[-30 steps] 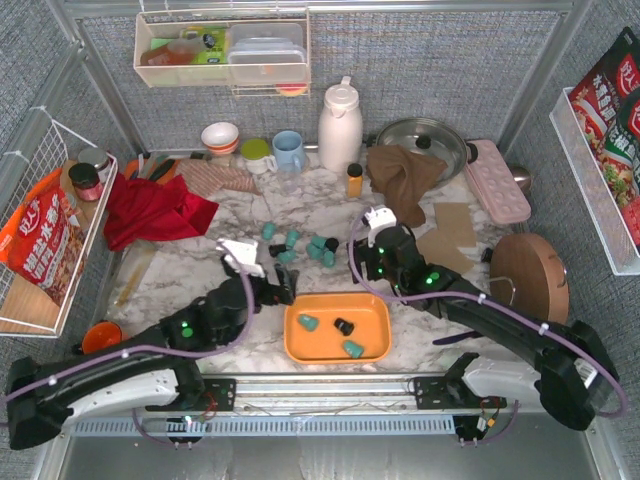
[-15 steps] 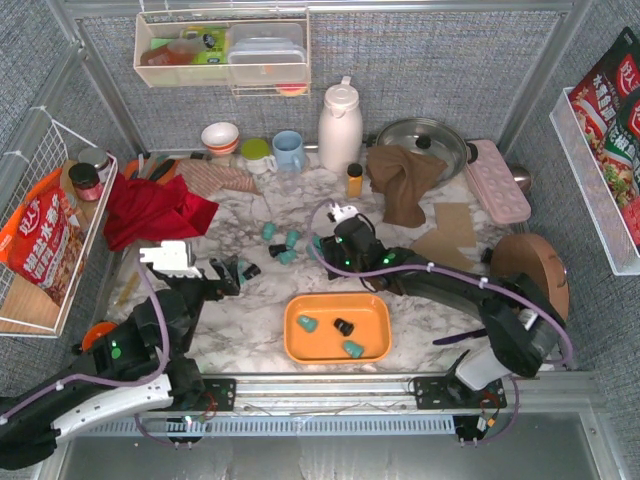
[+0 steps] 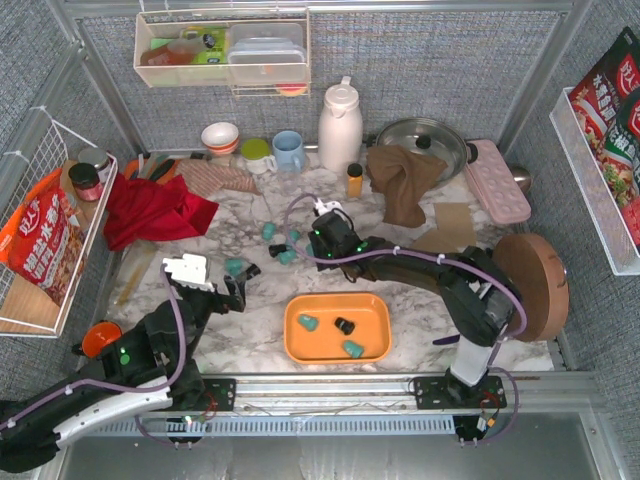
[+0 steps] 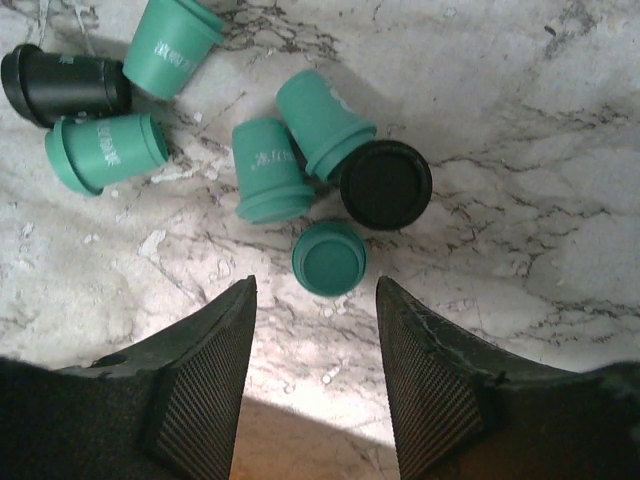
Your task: Mix the coffee capsules in the storage basket
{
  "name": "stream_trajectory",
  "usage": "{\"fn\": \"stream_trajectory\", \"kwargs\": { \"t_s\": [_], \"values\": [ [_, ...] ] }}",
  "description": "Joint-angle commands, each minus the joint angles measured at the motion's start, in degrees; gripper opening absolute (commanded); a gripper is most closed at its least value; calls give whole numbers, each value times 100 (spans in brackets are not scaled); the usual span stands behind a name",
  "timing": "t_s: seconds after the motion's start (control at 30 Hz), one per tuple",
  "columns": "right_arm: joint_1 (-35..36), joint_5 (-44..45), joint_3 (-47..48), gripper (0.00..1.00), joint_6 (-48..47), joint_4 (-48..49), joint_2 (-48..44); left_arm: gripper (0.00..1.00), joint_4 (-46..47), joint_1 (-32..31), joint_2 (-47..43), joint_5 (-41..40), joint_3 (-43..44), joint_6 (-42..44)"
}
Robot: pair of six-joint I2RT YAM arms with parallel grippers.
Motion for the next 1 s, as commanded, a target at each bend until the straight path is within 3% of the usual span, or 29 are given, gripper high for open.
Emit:
{"fn": "stream_trajectory", "kwargs": {
  "t_s": [0.0,0.57,0.8,0.97],
  "values": [
    [5,258,244,55,32,18,249,99,193,12,-100,288,-25,46],
    [-13,420,471,50,71,-47,717,99,228,90,-106,449,-83,47],
    [-13,350,418,33,75,-53,598,99,237,139,-57,488,-85,44],
    [-14,347,341,30,38,-144,338,99,246,168,-49,512,-98,53]
  ]
}}
